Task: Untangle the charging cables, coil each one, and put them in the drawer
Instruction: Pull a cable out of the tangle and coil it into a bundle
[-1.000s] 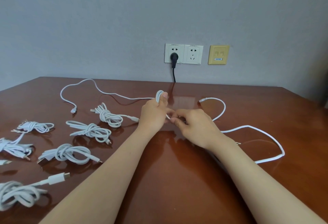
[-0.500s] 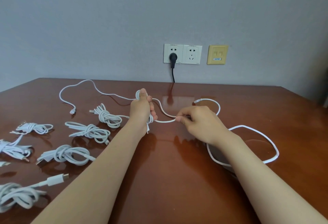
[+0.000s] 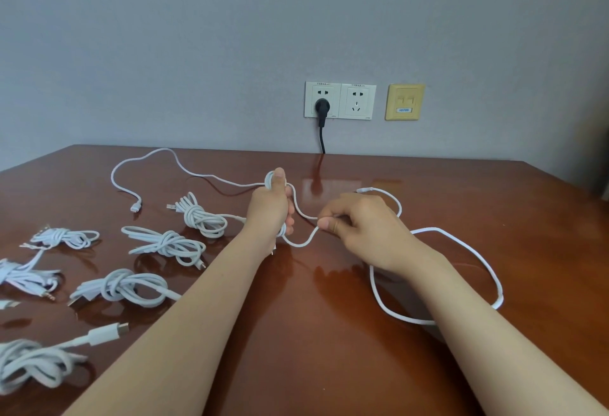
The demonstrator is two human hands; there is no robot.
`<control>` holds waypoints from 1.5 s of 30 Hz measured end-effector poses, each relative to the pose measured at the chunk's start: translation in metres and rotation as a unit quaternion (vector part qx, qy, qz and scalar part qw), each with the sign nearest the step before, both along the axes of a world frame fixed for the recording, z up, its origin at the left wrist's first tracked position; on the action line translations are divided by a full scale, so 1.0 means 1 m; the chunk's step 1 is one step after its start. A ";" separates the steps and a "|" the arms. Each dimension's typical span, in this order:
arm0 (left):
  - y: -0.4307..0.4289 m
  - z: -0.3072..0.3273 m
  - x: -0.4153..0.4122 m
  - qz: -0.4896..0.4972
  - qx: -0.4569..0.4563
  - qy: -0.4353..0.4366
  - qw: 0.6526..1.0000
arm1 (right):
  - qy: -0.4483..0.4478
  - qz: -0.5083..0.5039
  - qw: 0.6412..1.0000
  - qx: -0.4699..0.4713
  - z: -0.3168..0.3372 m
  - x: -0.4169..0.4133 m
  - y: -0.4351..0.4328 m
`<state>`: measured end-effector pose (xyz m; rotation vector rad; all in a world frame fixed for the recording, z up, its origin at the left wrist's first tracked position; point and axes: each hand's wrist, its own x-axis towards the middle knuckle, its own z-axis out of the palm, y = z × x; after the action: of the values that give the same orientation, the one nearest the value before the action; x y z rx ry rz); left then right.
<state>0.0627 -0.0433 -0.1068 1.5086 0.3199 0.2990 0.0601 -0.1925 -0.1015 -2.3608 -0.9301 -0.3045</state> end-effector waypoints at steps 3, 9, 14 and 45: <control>-0.004 -0.001 0.000 -0.024 0.016 0.001 1.000 | 0.020 0.014 0.999 0.027 -0.001 0.003 -0.001; -0.013 0.000 -0.003 -0.075 0.008 0.018 0.997 | 0.053 0.036 0.995 0.075 -0.001 0.001 0.002; -0.021 0.001 -0.007 -0.098 0.036 0.038 0.994 | 0.038 0.030 0.994 0.093 -0.001 -0.001 0.005; -0.026 0.006 -0.021 -0.367 -0.021 0.050 0.929 | 0.086 -0.125 0.962 0.229 0.009 0.010 -0.005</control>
<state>0.0413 -0.0690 -0.1005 1.4979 -0.1709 -0.3791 0.0700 -0.1976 -0.0920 -2.0302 -0.4203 -0.3628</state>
